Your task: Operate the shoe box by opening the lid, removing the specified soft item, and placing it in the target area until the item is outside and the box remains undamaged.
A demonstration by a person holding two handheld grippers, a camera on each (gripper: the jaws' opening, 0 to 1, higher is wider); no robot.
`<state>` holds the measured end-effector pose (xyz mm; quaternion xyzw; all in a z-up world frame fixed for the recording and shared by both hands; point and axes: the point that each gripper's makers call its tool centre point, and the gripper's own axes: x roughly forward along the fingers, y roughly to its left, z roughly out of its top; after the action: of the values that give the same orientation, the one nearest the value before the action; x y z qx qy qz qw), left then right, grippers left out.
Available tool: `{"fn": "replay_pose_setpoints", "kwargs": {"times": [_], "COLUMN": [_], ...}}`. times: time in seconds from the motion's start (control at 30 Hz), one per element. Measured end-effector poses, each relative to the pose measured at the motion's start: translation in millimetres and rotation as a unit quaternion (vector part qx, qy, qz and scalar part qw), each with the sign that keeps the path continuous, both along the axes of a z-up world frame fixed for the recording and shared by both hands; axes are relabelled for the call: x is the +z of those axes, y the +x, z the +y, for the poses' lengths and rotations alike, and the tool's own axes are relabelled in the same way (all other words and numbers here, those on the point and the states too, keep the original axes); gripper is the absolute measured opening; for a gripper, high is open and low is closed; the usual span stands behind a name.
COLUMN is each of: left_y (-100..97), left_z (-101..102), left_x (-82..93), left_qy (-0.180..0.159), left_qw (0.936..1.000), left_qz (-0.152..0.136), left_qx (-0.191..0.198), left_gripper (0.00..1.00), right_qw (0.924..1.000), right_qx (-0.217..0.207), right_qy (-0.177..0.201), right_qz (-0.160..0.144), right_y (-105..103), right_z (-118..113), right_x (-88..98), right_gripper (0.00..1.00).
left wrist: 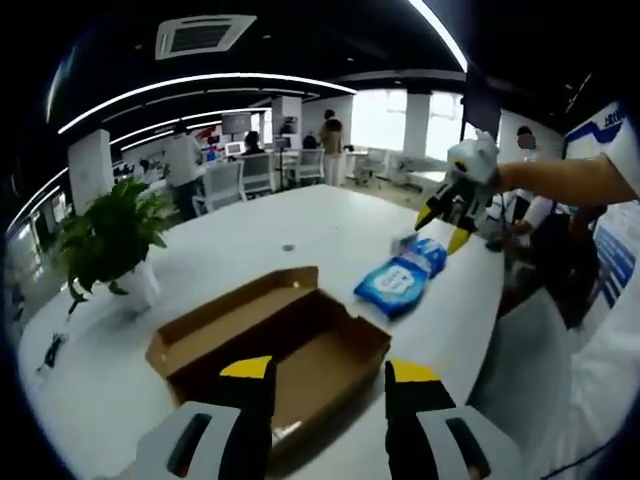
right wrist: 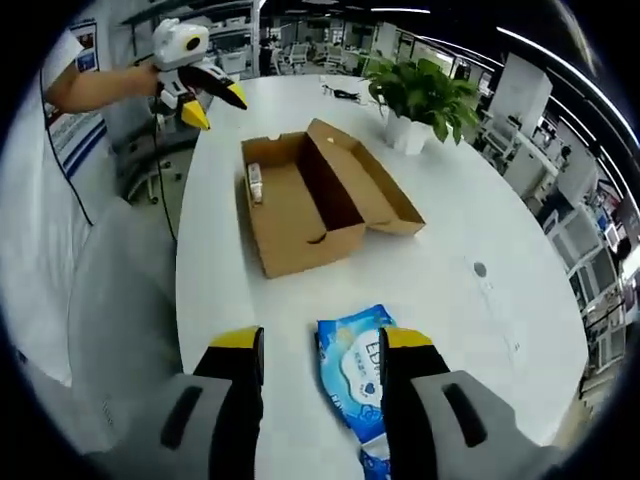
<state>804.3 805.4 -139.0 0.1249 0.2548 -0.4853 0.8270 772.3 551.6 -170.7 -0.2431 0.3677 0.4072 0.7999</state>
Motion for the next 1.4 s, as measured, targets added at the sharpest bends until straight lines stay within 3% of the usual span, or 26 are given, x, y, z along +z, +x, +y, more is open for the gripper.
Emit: {"fn": "replay_pose_setpoints", "kwargs": {"times": [0.27, 0.4, 0.63, 0.7, 0.83, 1.03, 1.4], "left_y": [14.6, 22.0, 41.3, 41.5, 42.8, 55.6, 64.0], "left_z": [28, 34, 43, 44, 42, 43, 41], "left_x": [-11.8, -18.7, -34.2, -39.7, -45.8, -63.2, -94.5], "left_qy": [0.014, 0.025, 0.060, 0.083, 0.096, 0.124, 0.164], "left_qw": [0.9999, 0.9996, 0.9972, 0.9935, 0.9884, 0.9700, 0.9447], "left_qz": [0.004, 0.008, 0.015, 0.012, 0.009, 0.020, 0.055], "left_qx": [0.003, -0.001, -0.043, -0.077, -0.117, -0.208, -0.279], "left_gripper": [0.44, 0.44, 0.44, 0.44, 0.44, 0.44, 0.45], "right_qw": [0.9993, 0.9990, 0.9987, 0.9986, 0.9984, 0.9983, 0.9980], "right_qx": [0.033, 0.037, 0.041, 0.042, 0.043, 0.042, 0.034], "right_qy": [0.018, 0.025, 0.031, 0.032, 0.035, 0.039, 0.048], "right_qz": [-0.010, -0.005, 0.004, 0.006, 0.008, 0.011, 0.023], "right_y": [10, 14, 17, 23, 25, 25, 27], "right_z": [56, 69, 84, 83, 89, 96, 100], "right_x": [7.7, 2.6, -4.6, -8.4, -8.6, -9.2, -14.0], "right_gripper": [0.42, 0.42, 0.41, 0.41, 0.40, 0.39, 0.39]}}
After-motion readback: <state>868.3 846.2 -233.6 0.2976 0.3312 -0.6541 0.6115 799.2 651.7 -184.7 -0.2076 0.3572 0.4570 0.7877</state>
